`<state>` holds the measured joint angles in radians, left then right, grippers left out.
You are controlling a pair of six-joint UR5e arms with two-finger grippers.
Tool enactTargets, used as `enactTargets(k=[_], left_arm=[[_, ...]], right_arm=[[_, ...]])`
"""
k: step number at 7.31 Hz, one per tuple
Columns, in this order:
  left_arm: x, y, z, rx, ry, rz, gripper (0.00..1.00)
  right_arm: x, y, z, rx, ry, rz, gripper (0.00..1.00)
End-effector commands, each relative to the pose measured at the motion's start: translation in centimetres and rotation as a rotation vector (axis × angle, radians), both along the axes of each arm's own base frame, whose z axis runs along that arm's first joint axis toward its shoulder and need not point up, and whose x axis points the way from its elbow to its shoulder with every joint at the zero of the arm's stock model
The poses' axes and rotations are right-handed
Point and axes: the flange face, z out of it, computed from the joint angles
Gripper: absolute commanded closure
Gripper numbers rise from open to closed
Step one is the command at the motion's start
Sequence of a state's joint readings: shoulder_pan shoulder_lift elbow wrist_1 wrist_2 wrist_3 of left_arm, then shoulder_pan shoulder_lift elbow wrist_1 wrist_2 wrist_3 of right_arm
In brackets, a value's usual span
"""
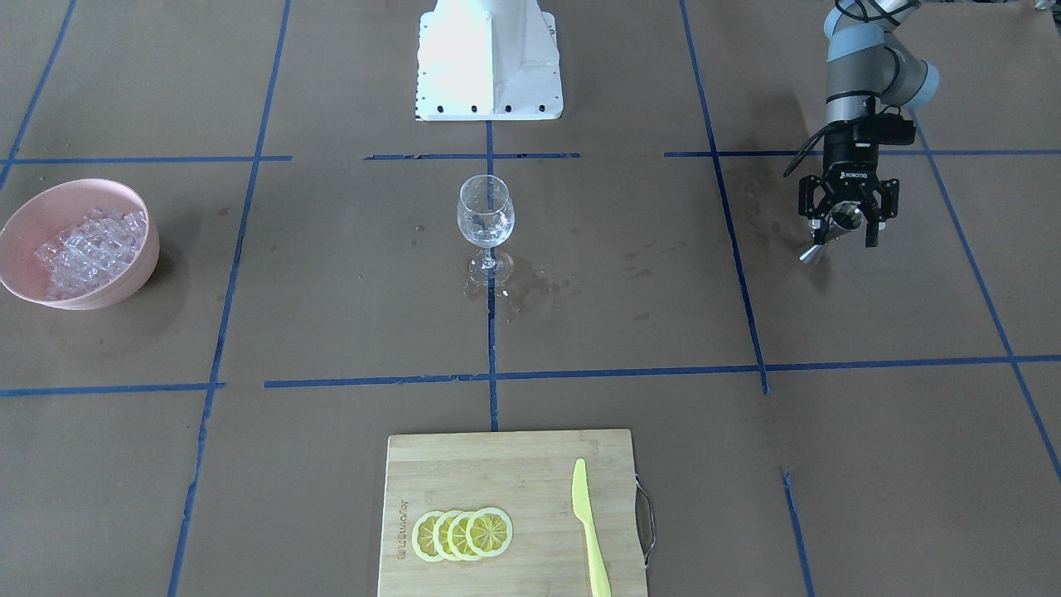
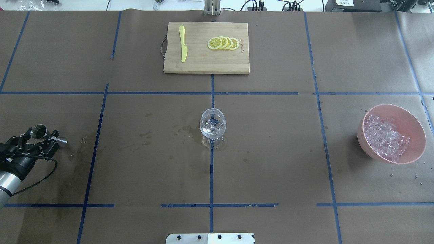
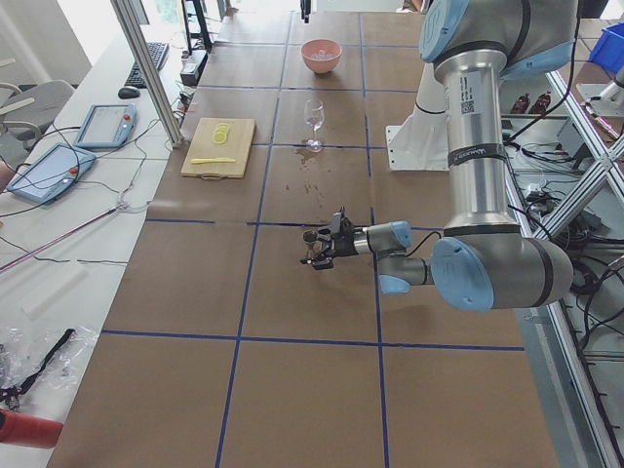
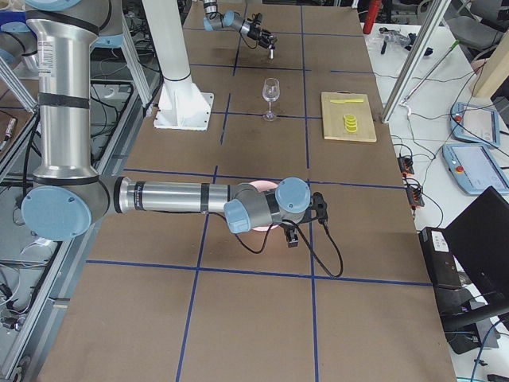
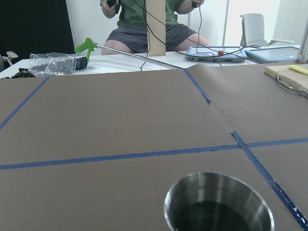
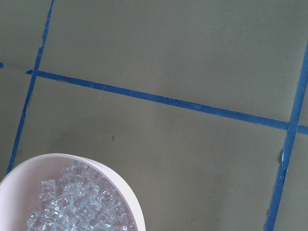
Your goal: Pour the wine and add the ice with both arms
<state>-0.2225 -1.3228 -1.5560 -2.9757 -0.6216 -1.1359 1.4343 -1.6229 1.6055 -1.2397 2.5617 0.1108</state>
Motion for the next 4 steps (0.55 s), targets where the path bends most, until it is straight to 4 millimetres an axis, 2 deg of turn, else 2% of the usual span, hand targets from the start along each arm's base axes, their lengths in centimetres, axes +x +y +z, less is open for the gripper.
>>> enactTargets(k=[1, 3, 4], left_arm=[[0.4, -0.1, 0.1, 0.003, -0.006, -0.003, 0.33], [0.9, 0.5, 0.2, 0.001, -0.010, 0.019, 0.33], [1.5, 1.1, 0.2, 0.001, -0.010, 0.039, 0.38]], right_arm=[[0.0, 0.0, 0.1, -0.003, 0.000, 0.001, 0.00], [0.0, 0.0, 0.1, -0.003, 0.001, 0.002, 0.00], [0.0, 0.0, 0.1, -0.005, 0.000, 0.001, 0.00]])
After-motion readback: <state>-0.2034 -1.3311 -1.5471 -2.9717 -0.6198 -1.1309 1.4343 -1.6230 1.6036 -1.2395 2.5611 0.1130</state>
